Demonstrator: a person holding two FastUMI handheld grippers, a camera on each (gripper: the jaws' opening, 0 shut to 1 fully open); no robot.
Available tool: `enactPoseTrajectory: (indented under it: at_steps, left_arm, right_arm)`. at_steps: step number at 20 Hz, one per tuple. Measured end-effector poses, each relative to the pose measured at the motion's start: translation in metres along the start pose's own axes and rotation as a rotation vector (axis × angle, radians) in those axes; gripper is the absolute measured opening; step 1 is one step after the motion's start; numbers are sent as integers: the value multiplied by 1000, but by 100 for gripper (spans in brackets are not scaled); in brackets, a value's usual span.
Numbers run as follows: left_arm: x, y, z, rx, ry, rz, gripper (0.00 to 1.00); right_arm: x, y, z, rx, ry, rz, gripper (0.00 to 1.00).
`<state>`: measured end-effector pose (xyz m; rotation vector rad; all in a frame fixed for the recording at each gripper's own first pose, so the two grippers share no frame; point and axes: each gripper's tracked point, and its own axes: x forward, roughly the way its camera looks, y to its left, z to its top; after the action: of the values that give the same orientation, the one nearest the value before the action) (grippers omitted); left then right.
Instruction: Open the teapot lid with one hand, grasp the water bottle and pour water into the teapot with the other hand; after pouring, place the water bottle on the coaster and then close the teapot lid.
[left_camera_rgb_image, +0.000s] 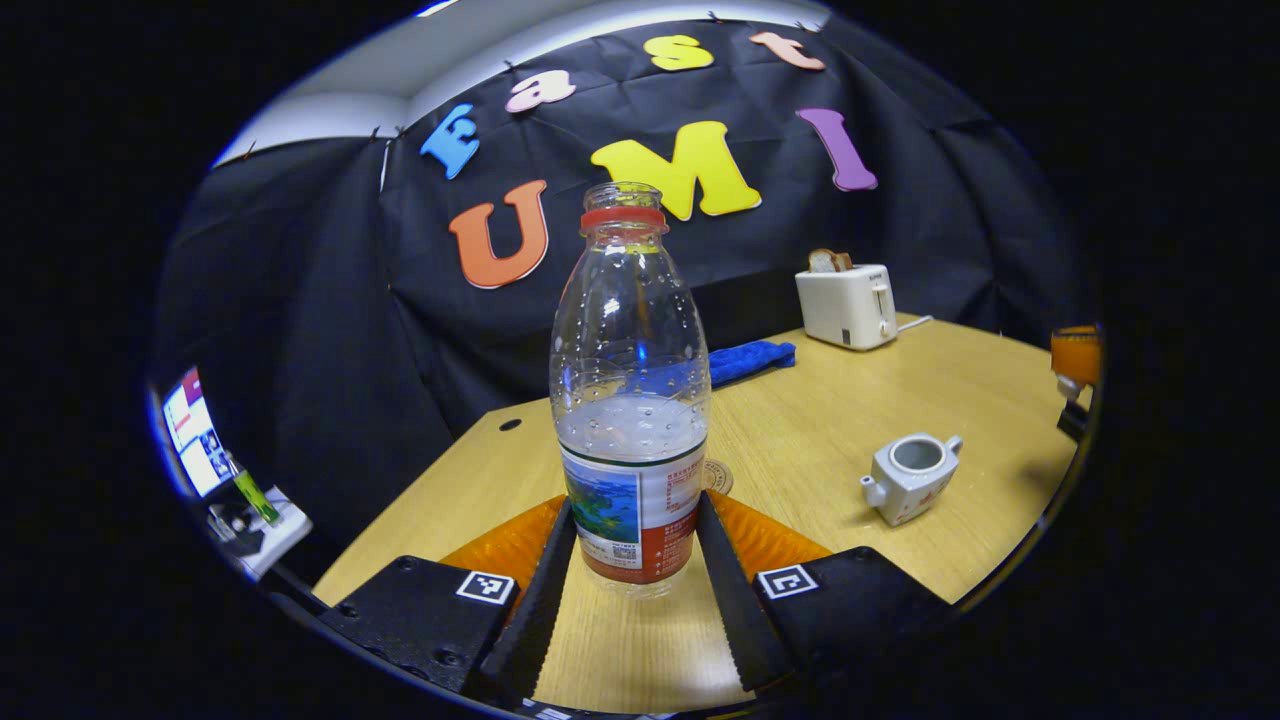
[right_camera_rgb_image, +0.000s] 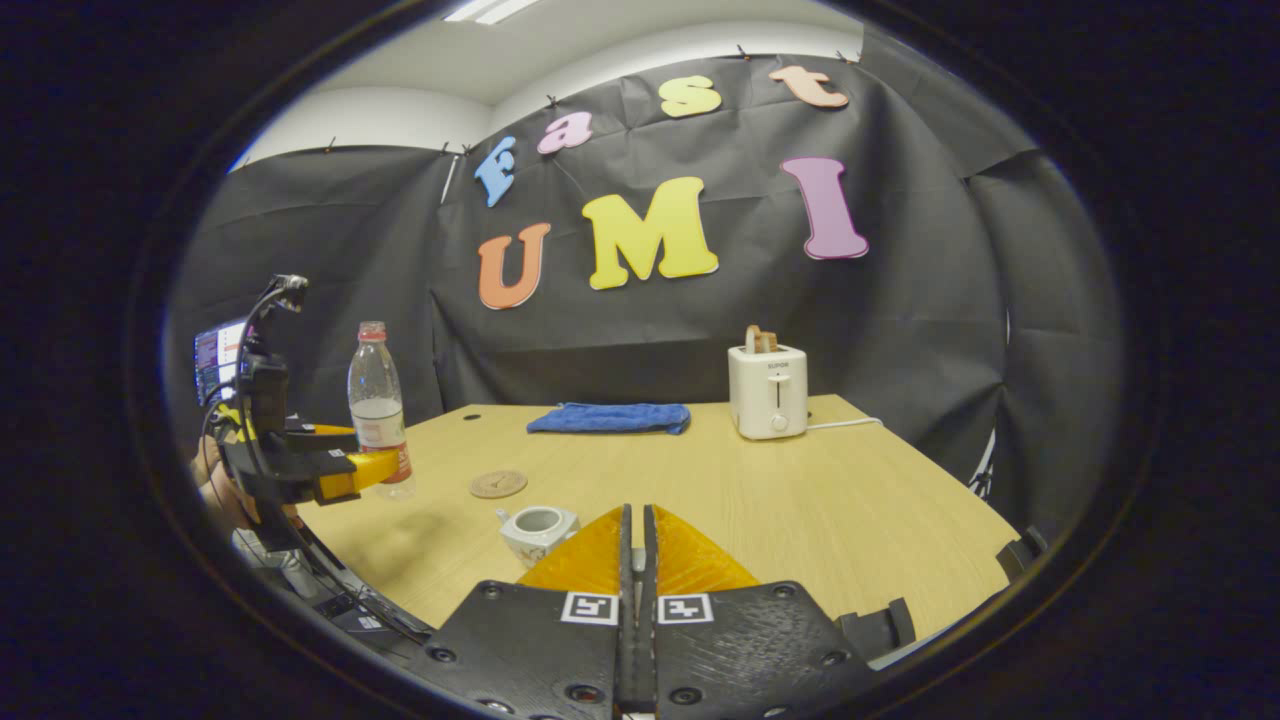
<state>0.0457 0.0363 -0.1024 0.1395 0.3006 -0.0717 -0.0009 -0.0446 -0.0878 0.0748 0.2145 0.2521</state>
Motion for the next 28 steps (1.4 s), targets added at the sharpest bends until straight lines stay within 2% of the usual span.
enactPoseTrajectory:
  at_steps: [1, 4, 8, 10, 18, 28]
  left_arm:
    - [2, -2, 2, -35, -5, -11, 73]
    - [22, 3, 14, -37, -55, -20, 73]
    - [53, -4, 31, -116, -112, -86, 74]
    - [73, -4, 36, -120, -129, -87, 74]
    - [129, -18, 26, -122, -88, -117, 76]
    - [147, -20, 3, -141, -53, -110, 77]
  right_arm:
    - [0, 2, 0, -2, 1, 3, 0]
    - [1, 1, -3, -2, 4, -1, 0]
    - [5, -2, -13, 3, 25, -4, 0]
    - [8, -7, -18, 3, 35, -13, 0]
    - [14, -32, -31, 28, 59, -48, 0]
    - [19, -39, -40, 30, 77, -60, 0]
